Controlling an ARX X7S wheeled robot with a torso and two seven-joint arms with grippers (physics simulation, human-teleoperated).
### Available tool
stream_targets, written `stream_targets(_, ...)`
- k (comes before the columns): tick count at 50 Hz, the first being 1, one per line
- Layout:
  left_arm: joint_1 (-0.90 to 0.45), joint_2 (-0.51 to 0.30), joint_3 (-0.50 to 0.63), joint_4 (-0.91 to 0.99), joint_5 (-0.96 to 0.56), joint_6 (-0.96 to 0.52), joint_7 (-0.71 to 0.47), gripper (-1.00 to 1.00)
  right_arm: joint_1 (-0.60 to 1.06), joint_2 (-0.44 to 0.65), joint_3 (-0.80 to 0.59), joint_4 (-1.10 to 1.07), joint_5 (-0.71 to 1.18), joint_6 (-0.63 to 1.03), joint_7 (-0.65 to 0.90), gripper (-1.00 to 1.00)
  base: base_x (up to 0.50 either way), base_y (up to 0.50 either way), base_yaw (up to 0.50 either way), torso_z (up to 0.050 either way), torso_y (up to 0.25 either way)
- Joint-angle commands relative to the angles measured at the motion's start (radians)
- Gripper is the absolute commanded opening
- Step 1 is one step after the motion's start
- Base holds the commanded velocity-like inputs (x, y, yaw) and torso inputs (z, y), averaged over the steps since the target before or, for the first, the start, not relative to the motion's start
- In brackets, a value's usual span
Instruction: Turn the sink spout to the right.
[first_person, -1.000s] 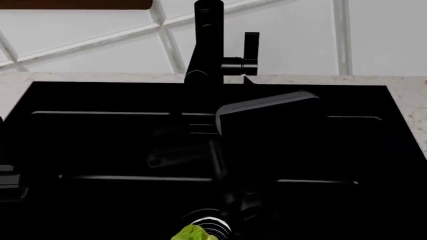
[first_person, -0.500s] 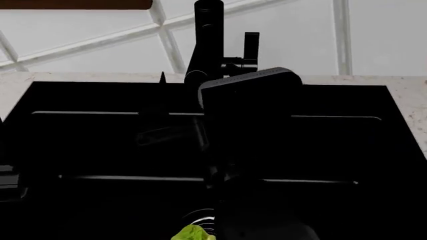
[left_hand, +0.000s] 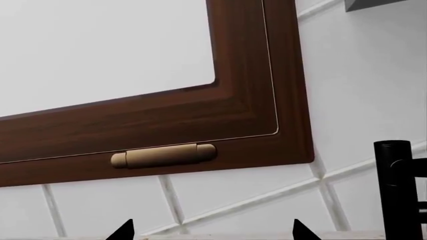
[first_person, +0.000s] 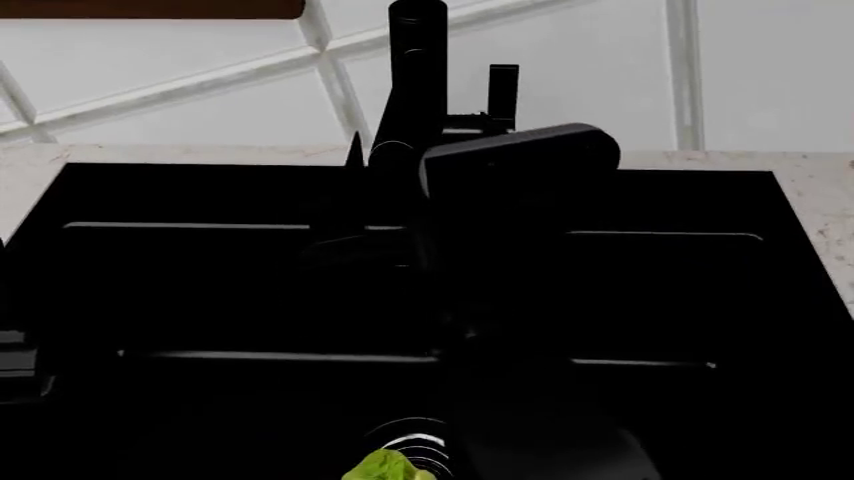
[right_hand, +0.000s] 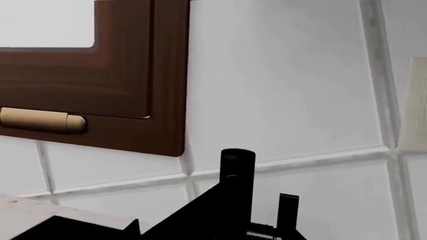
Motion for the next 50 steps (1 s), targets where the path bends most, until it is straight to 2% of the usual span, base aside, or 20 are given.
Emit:
stream_targets(1,-0.003,-0.003,0.002,-0.002,-0.006,-0.004,-0.001,1.0,-0.006,0.02,0.015,-0.013,0.006,0.007,0.029,1.0,0.0,0.0,0.0,0.0,0.0)
stream_targets(33,-0.004,-0.011,0.008,-0.001,-0.022,-0.012,-0.005,1.0,-0.033,0.078,0.062,-0.09,0.028,0.041,0.094,1.0,0.0,0.0,0.0,0.0,0.0)
stream_targets(50,-0.005,-0.015,0.01,-0.002,-0.027,-0.011,-0.008,1.0,-0.033,0.11,0.099,-0.049,0.029,0.009,0.101,1.0,0.0,0.0,0.0,0.0,0.0)
